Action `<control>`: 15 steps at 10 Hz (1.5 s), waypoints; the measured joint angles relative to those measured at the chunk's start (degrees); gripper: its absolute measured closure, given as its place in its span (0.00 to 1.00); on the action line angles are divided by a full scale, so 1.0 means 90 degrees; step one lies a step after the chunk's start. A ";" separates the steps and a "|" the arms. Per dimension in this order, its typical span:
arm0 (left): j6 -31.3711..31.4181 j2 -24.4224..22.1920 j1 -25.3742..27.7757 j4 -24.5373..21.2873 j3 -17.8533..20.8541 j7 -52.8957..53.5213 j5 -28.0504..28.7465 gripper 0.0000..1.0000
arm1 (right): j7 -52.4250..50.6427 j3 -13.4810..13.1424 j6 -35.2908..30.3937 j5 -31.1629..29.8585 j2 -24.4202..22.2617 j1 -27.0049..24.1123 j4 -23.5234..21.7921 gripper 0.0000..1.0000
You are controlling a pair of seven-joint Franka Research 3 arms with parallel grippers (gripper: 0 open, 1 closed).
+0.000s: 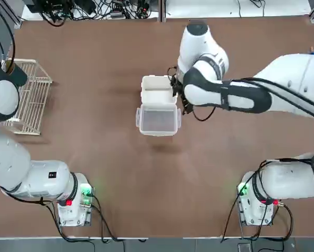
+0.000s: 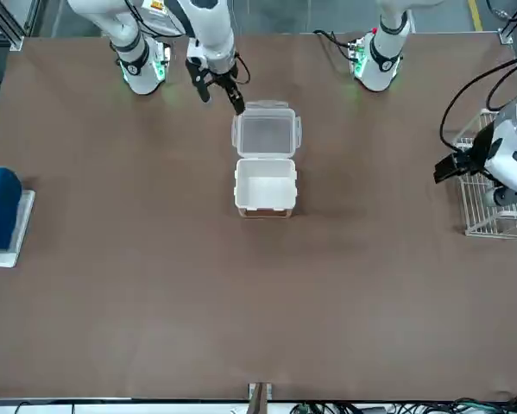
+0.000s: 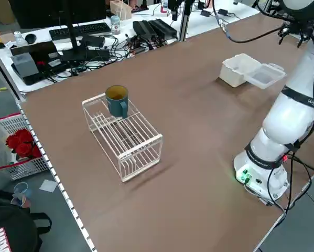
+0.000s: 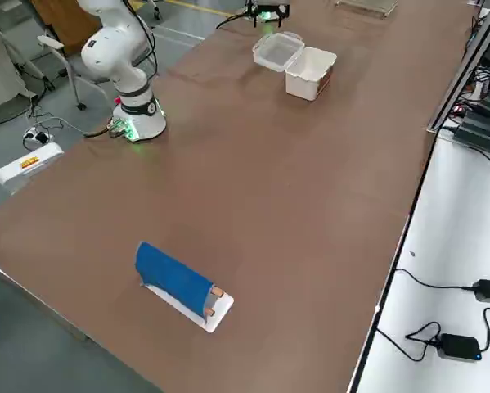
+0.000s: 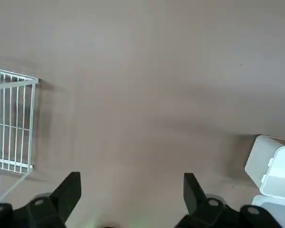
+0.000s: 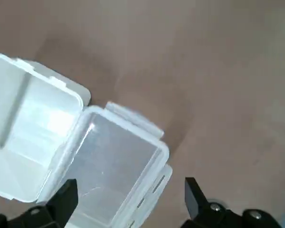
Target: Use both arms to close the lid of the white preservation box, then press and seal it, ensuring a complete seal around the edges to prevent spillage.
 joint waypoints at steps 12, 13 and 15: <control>0.0001 0.0009 0.0001 -0.0045 0.0002 -0.0001 0.0000 0.04 | 0.1328 0.0063 0.2602 -0.0001 0.1577 0.0969 -0.0524 0.04; 0.0001 0.0009 0.0002 -0.0045 0.0002 -0.0001 0.0000 0.04 | 0.1331 0.0059 0.2678 -0.0001 0.1636 0.0969 -0.0524 0.07; 0.0001 0.0009 0.0005 -0.0045 0.0002 -0.0001 0.0000 0.04 | 0.1332 0.0057 0.2780 -0.0004 0.1720 0.0974 -0.0525 0.16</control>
